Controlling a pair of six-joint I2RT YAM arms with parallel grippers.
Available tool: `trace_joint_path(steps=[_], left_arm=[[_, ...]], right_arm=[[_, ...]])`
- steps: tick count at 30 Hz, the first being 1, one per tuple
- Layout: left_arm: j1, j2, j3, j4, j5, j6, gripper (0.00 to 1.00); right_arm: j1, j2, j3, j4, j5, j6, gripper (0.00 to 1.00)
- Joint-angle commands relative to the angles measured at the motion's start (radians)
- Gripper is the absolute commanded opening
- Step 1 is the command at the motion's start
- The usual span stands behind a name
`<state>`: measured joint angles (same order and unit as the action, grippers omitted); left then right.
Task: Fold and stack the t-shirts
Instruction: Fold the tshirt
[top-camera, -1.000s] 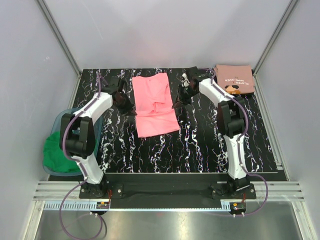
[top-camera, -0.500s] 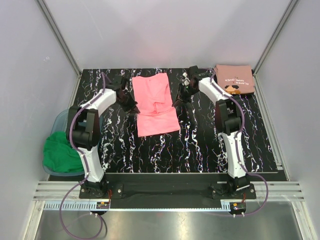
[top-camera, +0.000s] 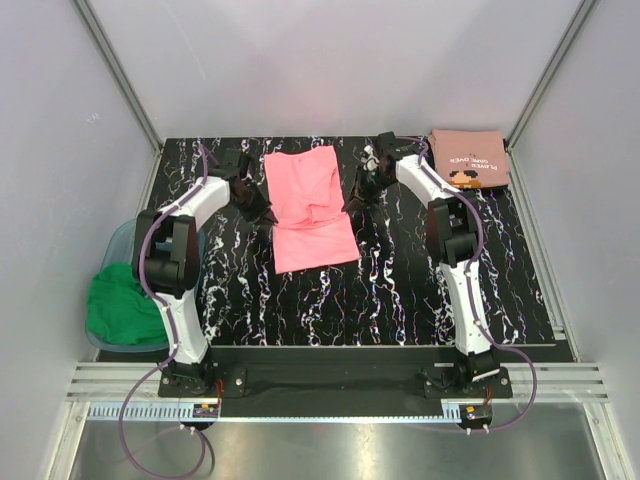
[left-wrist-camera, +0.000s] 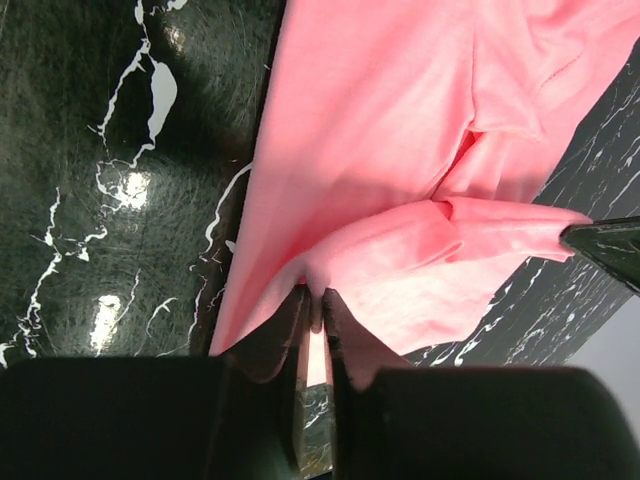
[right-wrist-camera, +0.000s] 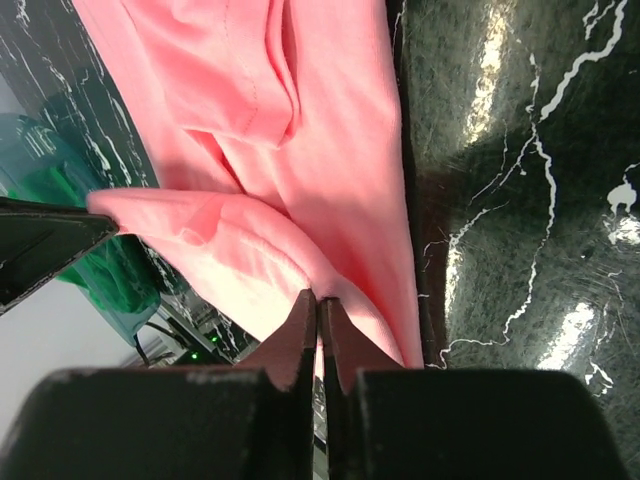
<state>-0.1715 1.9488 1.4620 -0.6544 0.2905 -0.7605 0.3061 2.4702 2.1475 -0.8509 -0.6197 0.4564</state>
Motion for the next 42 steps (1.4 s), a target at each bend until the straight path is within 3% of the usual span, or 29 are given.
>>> trace_joint_path(steps=[1,2,9,11,13,14,16,20,23,27,30,34,35,37,38,42], left_arm=[[0.009,0.022,0.041,0.033,0.021,-0.005,0.18],[0.010,0.035,0.050,0.033,0.021,-0.007,0.22],[0.024,0.079,0.130,0.010,-0.011,0.006,0.27],[0.026,0.079,0.162,0.003,-0.033,0.026,0.30],[0.026,0.067,0.222,-0.022,-0.063,0.044,0.39],[0.026,0.059,0.241,-0.036,-0.070,0.071,0.42],[0.024,0.015,0.268,-0.042,-0.070,0.107,0.46],[0.024,-0.097,0.195,-0.033,-0.041,0.205,0.48],[0.024,-0.217,0.010,0.059,0.051,0.208,0.48],[0.012,-0.327,-0.247,0.217,0.208,0.165,0.46],[-0.041,-0.376,-0.333,0.222,0.211,0.190,0.50],[-0.111,-0.451,-0.411,0.202,0.171,0.237,0.52],[-0.114,-0.461,-0.429,0.240,0.177,0.218,0.48],[-0.115,-0.468,-0.480,0.288,0.194,0.185,0.38],[-0.115,-0.461,-0.494,0.333,0.203,0.158,0.36],[-0.114,-0.393,-0.479,0.332,0.211,0.121,0.31]], right_arm=[[-0.010,0.004,0.052,0.015,-0.034,0.013,0.06],[-0.010,0.012,0.054,0.015,-0.034,0.014,0.06],[-0.013,0.070,0.107,0.041,-0.060,0.030,0.16],[-0.016,0.111,0.144,0.044,-0.066,0.041,0.24],[-0.028,0.148,0.251,0.007,-0.064,0.051,0.30],[-0.033,0.176,0.290,-0.010,-0.061,0.065,0.40],[-0.041,0.177,0.363,-0.039,-0.043,0.067,0.48],[-0.047,0.101,0.362,-0.088,0.003,0.027,0.62],[-0.042,0.009,0.272,-0.126,0.025,-0.013,0.64],[-0.022,-0.167,-0.047,-0.031,0.041,-0.045,0.64],[-0.022,-0.304,-0.252,0.015,0.058,-0.082,0.65],[-0.021,-0.425,-0.469,0.078,0.002,-0.107,0.60],[-0.021,-0.459,-0.507,0.129,-0.020,-0.098,0.47],[-0.006,-0.476,-0.604,0.189,-0.092,-0.049,0.37],[0.010,-0.479,-0.629,0.217,-0.110,-0.036,0.24],[0.080,-0.427,-0.644,0.263,-0.126,-0.001,0.08]])
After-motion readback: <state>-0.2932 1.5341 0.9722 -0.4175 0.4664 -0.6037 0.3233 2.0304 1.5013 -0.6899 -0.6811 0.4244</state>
